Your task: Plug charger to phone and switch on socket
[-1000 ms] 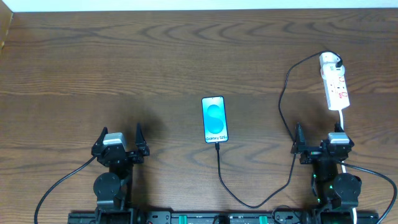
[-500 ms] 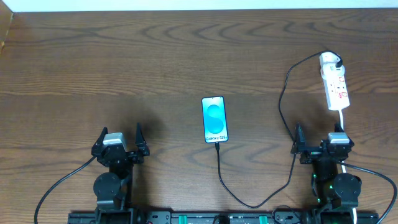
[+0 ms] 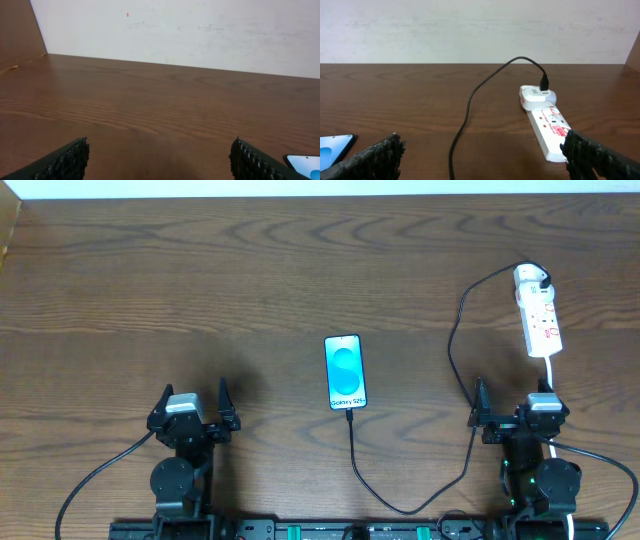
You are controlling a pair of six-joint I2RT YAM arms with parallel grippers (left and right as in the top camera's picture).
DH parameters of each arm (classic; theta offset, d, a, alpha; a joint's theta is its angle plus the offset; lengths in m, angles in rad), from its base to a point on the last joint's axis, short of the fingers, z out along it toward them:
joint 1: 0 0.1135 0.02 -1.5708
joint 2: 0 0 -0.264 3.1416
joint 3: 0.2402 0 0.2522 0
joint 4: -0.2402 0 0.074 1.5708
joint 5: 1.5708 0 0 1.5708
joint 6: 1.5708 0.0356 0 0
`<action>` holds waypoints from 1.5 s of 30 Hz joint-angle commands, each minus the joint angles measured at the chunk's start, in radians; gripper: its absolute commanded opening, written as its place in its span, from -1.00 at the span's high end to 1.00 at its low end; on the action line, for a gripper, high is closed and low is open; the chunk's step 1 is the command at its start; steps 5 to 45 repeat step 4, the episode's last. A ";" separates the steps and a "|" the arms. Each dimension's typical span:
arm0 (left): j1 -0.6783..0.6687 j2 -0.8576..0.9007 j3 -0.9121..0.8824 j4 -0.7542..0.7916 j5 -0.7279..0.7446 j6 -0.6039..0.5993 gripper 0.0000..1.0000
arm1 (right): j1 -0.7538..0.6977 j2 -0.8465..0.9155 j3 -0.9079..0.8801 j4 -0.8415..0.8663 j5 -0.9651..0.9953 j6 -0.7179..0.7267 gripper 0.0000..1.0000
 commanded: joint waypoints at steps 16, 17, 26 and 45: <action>0.002 -0.006 -0.022 -0.034 -0.027 -0.001 -0.79 | -0.006 -0.009 -0.002 -0.004 0.004 -0.015 -0.99; 0.002 -0.006 -0.022 -0.034 -0.027 -0.001 -0.79 | -0.006 -0.009 -0.002 -0.004 0.004 -0.015 -0.99; 0.002 -0.006 -0.022 -0.034 -0.027 -0.001 -0.79 | -0.006 -0.009 -0.002 -0.004 0.004 -0.015 -0.99; 0.002 -0.006 -0.022 -0.034 -0.027 -0.001 -0.79 | -0.006 -0.009 -0.002 -0.004 0.004 -0.015 -0.99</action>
